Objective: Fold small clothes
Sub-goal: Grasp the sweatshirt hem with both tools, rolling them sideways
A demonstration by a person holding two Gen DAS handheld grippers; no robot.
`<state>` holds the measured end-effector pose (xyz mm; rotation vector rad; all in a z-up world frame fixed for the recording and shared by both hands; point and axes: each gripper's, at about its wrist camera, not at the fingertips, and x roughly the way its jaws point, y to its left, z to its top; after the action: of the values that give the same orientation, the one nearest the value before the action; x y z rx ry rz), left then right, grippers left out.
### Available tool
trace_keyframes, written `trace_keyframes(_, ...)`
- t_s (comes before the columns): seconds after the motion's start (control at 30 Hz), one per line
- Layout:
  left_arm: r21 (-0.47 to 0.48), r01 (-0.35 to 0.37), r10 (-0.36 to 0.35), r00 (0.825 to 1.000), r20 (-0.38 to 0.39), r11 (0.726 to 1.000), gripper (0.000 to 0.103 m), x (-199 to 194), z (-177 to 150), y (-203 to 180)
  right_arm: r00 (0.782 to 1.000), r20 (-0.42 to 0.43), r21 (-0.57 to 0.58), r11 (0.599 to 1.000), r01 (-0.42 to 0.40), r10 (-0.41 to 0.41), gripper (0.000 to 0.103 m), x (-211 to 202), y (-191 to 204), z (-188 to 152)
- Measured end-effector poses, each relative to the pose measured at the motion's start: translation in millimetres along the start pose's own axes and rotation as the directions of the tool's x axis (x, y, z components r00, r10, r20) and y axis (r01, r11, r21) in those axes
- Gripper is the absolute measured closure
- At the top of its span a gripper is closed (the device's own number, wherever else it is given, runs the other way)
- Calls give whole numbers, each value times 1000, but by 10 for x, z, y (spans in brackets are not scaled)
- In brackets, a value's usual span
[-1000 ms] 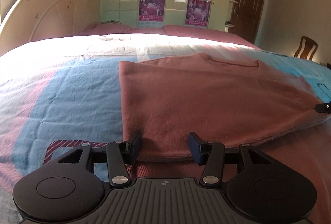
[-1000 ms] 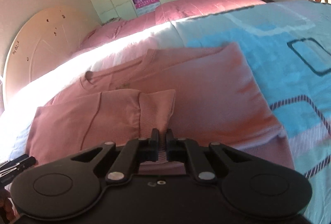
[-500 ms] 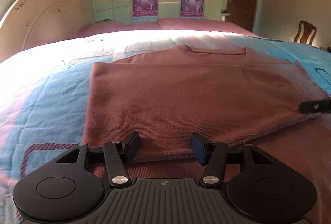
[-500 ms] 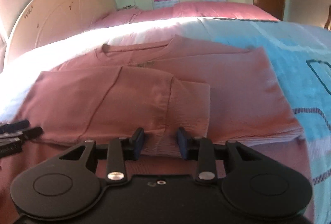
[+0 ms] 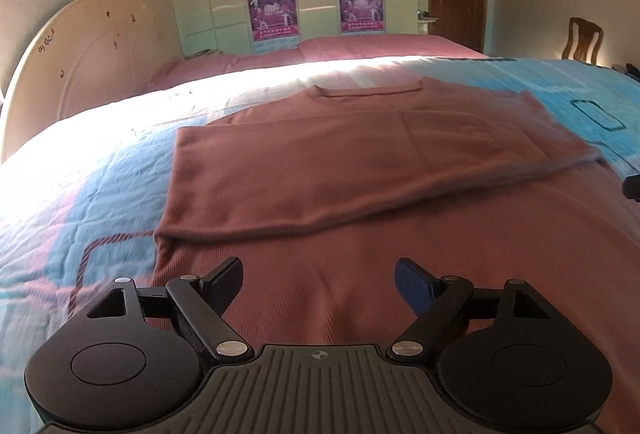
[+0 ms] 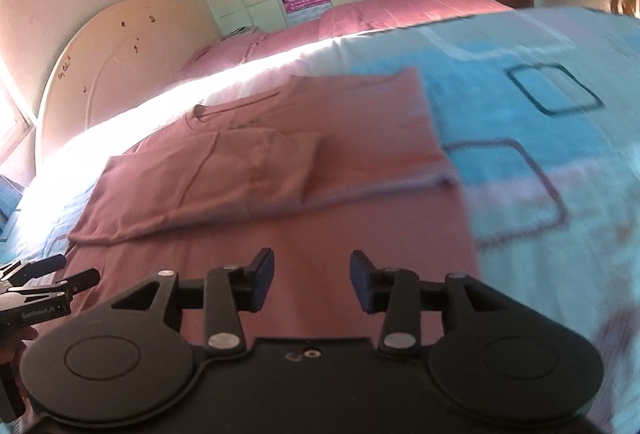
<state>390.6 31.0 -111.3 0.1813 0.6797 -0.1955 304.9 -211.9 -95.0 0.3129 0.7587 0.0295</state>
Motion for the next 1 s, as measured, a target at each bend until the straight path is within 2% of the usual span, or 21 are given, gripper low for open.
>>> trace_keyframes(0.07, -1, 14, -14, 1000, -5, 1000, 21, -168, -104, -17, 1000, 4, 9, 1000, 5, -5, 59, -177, -136, -96)
trace_keyframes(0.2, -39, -23, 22, 999, -29, 999, 24, -498, -399, 115, 1000, -14, 83, 997, -8, 10, 58, -473, -483, -308)
trace_keyframes(0.27, -86, -34, 30, 998, -52, 996, 31, -664, -576, 259, 999, -29, 127, 991, -32, 35, 58, -580, -639, -422)
trace_keyframes(0.37, -173, -46, 30, 995, -96, 984, 36, -878, -868, 477, 997, -54, 165, 985, -50, 60, 58, -727, -815, -642)
trace_keyframes(0.47, -285, -15, -19, 993, -117, 958, 37, -1087, -1157, 693, 993, -79, 216, 974, -69, 88, 58, -840, -1002, -861)
trace_keyframes(0.53, -369, 46, -91, 990, -106, 928, 38, -1177, -1316, 806, 988, -87, 269, 958, -97, 124, 59, -890, -1122, -1001)
trace_keyframes(0.6, -464, 125, -172, 983, -59, 877, 40, -1311, -1480, 923, 983, -65, 323, 936, -143, 173, 59, -957, -1219, -1119)
trace_keyframes(0.67, -536, 170, -217, 976, -26, 827, 45, -1369, -1619, 1012, 971, -54, 399, 897, -192, 232, 59, -992, -1297, -1217)
trace_keyframes(0.73, -602, 213, -260, 966, 9, 769, 50, -1413, -1769, 1055, 952, -52, 447, 859, -249, 302, 59, -1007, -1325, -1308)
trace_keyframes(0.83, -688, 278, -319, 945, 71, 670, 52, -1385, -1920, 1140, 943, -47, 448, 850, -276, 331, 60, -1025, -1291, -1373)
trace_keyframes(0.9, -728, 326, -365, 924, 112, 603, 52, -1284, -1951, 1158, 935, -43, 467, 834, -294, 353, 62, -981, -1291, -1358)
trace_keyframes(0.93, -735, 343, -381, 916, 125, 585, 52, -1223, -1937, 1146, 930, -39, 473, 827, -304, 365, 65, -942, -1287, -1342)
trace_keyframes(0.97, -733, 352, -387, 913, 131, 582, 55, -1162, -1925, 1120, 929, -34, 482, 821, -307, 368, 70, -895, -1291, -1319)
trace_keyframes(1.0, -726, 348, -383, 915, 127, 593, 60, -1109, -1872, 1083, 929, -32, 495, 813, -306, 369, 73, -846, -1300, -1301)
